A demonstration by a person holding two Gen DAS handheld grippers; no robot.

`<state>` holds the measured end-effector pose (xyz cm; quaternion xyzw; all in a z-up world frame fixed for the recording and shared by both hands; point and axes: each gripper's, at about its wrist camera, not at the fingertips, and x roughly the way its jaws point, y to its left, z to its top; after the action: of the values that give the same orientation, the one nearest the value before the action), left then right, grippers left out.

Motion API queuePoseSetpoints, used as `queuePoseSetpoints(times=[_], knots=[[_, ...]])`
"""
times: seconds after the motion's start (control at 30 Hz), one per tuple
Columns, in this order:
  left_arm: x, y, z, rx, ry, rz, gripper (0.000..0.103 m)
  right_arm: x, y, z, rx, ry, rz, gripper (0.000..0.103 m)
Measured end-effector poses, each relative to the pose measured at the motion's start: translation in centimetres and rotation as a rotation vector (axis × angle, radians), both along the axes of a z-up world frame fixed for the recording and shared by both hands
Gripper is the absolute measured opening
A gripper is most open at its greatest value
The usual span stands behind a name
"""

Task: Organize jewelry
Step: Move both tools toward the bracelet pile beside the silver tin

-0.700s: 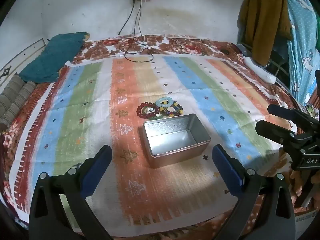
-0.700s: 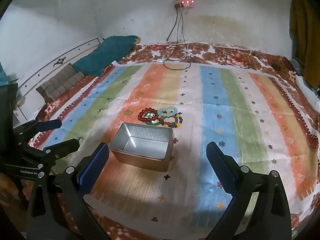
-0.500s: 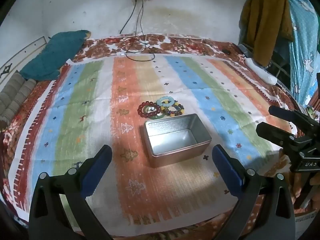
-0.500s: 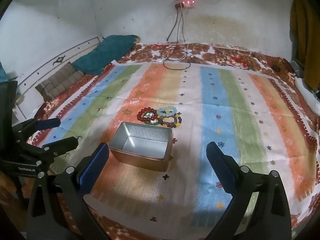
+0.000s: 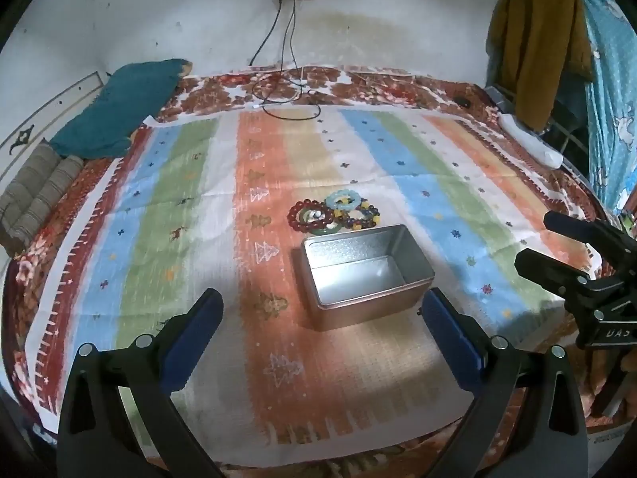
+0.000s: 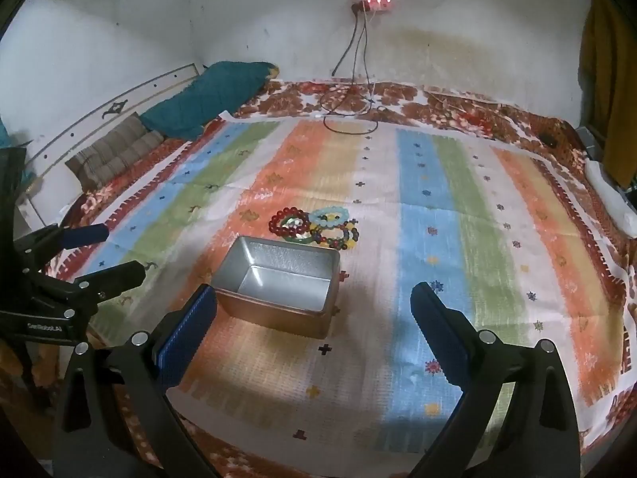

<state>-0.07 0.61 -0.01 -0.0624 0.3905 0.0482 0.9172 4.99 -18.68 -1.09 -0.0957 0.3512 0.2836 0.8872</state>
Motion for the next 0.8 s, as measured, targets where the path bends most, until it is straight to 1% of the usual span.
queuePoseSetpoints(times=[0.3,0.8], knots=[[-0.11,-0.43,-0.02,0.006,-0.004,-0.014,0.097,0.39,0.06,-0.55,-0.003,0.019,-0.009,0.099],[0.1,0.05,-0.06,0.003,0.004,0.008,0.097,0.53,0.05,-1.02,-0.006,0.031,-0.016,0.099]])
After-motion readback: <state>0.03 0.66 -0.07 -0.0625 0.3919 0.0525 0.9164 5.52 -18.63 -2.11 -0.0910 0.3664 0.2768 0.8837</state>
